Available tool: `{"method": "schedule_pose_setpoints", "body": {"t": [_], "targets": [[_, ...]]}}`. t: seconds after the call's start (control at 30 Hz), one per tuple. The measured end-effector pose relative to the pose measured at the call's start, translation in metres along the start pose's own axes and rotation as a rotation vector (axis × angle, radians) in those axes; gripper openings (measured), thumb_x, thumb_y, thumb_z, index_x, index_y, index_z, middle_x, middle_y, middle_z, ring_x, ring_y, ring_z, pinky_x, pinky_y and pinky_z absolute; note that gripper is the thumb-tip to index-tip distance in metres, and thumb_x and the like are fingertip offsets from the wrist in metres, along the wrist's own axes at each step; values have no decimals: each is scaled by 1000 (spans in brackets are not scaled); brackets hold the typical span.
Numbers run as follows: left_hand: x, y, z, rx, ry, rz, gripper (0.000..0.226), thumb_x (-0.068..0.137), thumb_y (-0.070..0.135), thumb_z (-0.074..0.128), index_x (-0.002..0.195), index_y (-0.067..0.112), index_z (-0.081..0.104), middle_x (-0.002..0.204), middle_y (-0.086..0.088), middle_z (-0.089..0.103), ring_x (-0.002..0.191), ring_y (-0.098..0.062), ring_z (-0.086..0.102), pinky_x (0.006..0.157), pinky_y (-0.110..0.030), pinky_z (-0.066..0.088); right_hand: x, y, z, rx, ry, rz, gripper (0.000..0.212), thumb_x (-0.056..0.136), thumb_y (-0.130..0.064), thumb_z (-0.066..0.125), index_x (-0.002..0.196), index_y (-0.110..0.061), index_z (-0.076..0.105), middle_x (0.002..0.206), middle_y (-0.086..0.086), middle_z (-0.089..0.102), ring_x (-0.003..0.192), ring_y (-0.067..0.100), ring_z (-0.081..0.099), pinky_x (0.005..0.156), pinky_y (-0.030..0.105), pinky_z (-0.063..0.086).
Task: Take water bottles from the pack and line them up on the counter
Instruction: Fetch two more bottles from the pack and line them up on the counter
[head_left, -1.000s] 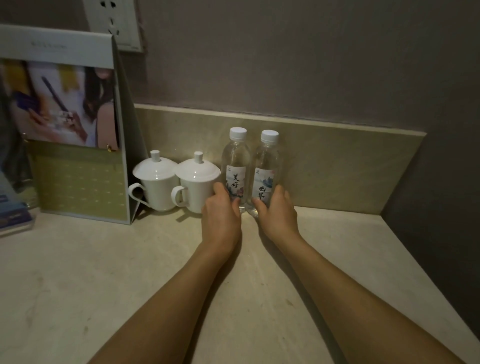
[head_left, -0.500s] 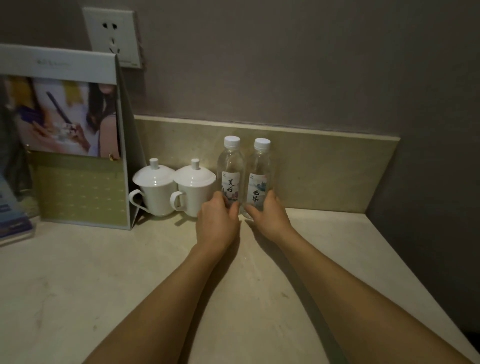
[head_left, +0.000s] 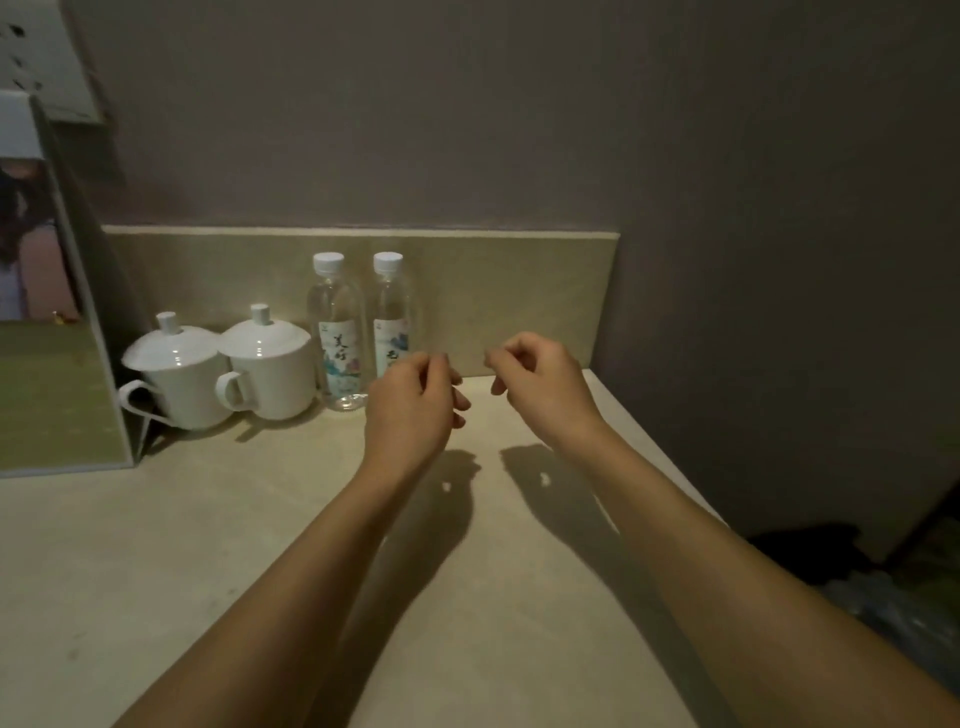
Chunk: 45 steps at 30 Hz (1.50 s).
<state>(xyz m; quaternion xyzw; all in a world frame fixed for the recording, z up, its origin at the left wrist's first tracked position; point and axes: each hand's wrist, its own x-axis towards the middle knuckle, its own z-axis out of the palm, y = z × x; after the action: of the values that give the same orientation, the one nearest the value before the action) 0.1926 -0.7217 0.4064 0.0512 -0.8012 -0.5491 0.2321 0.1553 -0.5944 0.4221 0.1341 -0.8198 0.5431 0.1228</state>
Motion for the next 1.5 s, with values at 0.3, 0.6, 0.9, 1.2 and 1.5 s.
{"method": "schedule_pose_setpoints", "body": {"t": [0.3,0.6,0.9,1.2,1.5], "targets": [[-68,76,103,-121,-103,40,34,101,33,37,84,19,63,79,-2,70,70,-21,68,75,-43,53,-57,29,-127,12,50,-67,21,93,-20,56,80,-5,65,63,1,64,52,4,53,66,35,48],[-158,128,246,-122,-160,0,38,98,45,35,91,23,65,102,-4,70,98,-29,68,93,-55,53,-107,114,-269,73,130,-18,21,93,-23,55,74,-17,63,61,-5,60,57,10,56,59,33,46],[-197,131,387,-110,-301,-67,32,101,43,36,84,30,60,93,9,64,91,-11,62,90,-45,53,-134,220,-362,167,327,231,20,91,-18,57,71,-21,59,58,-4,63,54,9,60,52,28,50],[-205,79,553,-176,-511,-369,38,98,46,45,96,16,67,96,-3,71,96,-21,67,92,-42,53,-114,364,-442,107,385,518,17,92,-17,55,77,-17,62,53,-5,60,47,8,55,49,25,44],[-172,28,677,-95,-631,-572,35,100,42,44,90,14,64,88,-4,70,86,-21,66,80,-38,54,-69,479,-492,42,309,799,12,93,-18,55,85,-17,64,67,1,65,58,11,63,51,22,48]]}}
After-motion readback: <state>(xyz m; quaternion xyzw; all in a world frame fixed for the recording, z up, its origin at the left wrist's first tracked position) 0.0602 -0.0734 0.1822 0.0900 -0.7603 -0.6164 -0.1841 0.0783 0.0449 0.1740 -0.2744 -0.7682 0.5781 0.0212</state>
